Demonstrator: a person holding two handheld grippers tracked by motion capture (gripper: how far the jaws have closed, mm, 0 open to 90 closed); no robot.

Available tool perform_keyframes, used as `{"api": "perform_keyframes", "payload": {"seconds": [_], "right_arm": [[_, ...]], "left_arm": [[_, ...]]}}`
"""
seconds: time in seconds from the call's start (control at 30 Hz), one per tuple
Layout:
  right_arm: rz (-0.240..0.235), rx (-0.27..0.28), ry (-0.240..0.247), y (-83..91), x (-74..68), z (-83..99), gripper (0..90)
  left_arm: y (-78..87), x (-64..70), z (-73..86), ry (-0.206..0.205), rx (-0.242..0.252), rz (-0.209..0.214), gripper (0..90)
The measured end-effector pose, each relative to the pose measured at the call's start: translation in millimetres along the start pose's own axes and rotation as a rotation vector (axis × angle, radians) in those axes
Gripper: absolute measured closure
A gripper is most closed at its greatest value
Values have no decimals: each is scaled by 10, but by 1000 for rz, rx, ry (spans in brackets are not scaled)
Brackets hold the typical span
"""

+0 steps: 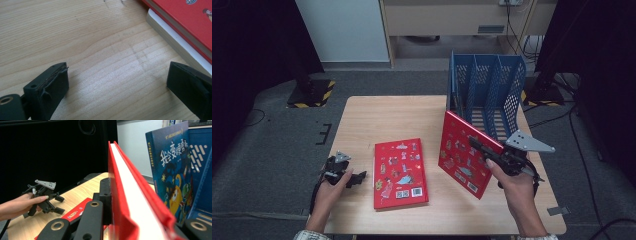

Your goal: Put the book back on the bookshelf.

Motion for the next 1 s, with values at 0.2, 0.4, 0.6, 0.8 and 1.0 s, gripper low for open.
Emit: {"api": "perform_keyframes", "payload": {"seconds": [0.2, 0.4, 0.6, 0.8, 1.0], "right_arm": [[14, 7, -4, 76, 32, -41, 798], [26, 16, 0, 132, 47, -159, 798], [43, 16, 10, 162, 71, -312, 798], [63, 25, -2, 202, 105, -435, 798], [81, 28, -1, 228, 152, -524, 798]], "left_arm": [[-10, 9, 9, 0, -2, 0, 26], [-15, 16, 13, -4, -2, 3, 13], [-20, 20, 22, -3, 11, 2, 7], [-21, 22, 26, -2, 14, 2, 1], [-18, 24, 32, -2, 18, 0, 0]]}}
Point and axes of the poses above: each handheld gripper's, and its own axes: y roughly backward along the jaws, z roughly out of its underside, x roughly to its right, the point moved 3 cm from there along -y, roughly forward along the jaws, and after that the axes turned 12 degrees about x, right-handed, at the moved point
